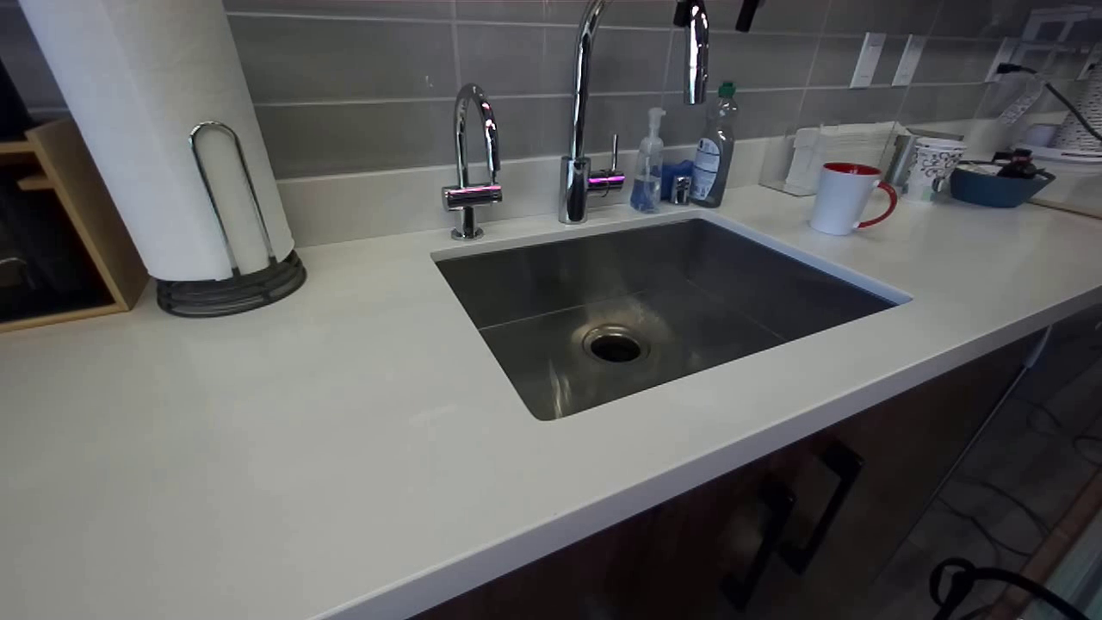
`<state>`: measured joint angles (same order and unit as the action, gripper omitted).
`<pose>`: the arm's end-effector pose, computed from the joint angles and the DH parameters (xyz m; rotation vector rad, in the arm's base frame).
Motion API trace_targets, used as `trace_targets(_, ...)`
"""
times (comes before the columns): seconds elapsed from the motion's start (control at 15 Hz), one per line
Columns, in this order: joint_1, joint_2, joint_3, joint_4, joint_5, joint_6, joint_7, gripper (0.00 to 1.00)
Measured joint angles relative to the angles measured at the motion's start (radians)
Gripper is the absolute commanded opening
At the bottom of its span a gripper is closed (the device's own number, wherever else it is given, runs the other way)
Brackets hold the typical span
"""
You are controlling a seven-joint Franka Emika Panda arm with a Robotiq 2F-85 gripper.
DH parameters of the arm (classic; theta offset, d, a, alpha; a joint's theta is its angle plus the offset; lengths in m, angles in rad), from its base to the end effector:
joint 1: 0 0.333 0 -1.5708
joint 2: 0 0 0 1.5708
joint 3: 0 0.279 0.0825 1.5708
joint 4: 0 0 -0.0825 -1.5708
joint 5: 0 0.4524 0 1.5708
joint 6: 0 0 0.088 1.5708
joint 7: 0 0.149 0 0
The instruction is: Turn the tap faucet to the right
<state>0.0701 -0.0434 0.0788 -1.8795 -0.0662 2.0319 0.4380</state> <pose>0.6376 0.0897 0.4474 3.0916 -0.4124 0.3226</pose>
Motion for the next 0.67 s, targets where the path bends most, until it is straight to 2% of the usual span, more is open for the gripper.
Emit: trace_targets(0.67, -0.046, -0.041, -0.048, -0.066, 0.009, 0.09, -0.04, 1.0)
